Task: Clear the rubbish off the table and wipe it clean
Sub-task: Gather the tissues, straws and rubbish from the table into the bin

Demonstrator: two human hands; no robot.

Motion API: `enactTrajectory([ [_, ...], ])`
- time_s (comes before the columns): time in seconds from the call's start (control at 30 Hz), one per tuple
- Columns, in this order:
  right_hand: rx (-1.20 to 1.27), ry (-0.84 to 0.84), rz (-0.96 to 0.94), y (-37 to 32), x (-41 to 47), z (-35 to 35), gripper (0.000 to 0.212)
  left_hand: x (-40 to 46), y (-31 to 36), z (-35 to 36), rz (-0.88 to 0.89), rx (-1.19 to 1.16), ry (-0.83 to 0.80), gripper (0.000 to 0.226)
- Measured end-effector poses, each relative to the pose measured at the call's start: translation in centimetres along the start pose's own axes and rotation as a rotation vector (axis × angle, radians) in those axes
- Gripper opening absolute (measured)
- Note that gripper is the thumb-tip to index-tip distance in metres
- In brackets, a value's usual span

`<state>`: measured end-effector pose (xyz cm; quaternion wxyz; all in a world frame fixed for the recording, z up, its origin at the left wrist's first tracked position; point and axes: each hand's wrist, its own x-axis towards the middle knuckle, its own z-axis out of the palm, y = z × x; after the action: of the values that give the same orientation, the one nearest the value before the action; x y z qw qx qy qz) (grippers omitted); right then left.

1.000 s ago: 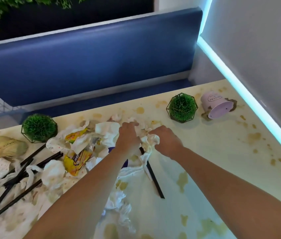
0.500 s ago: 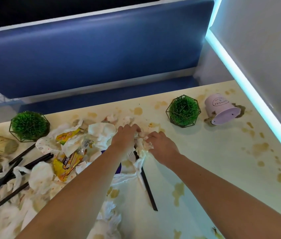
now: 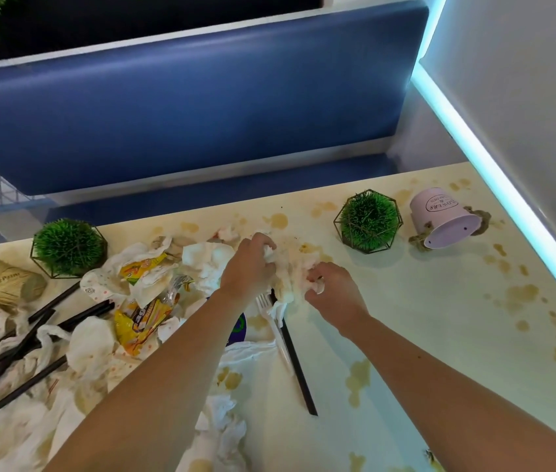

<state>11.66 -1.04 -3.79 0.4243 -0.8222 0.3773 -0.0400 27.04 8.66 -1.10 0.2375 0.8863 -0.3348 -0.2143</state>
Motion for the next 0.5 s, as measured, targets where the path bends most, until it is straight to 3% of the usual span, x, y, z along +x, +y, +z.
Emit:
enactTrajectory([
  [0.2,0.352,0.089,0.098,-1.4,-0.8,-0.9,0.011,-0.8,1.1,-0.6,-0.072,-0.263,0.015,0.034],
  [0.33,0.424,0.086,0.127,-2.3,-1.4,-1.0,0.010,-1.5,1.9,-0.6,-0.095,-0.364,-0.025,0.032],
  [0.5,0.478,0.109,0.115,-3.5,-2.2,-0.6,0.011,-2.5,3.5,0.5,-0.219,-0.659,-0.102,0.024],
])
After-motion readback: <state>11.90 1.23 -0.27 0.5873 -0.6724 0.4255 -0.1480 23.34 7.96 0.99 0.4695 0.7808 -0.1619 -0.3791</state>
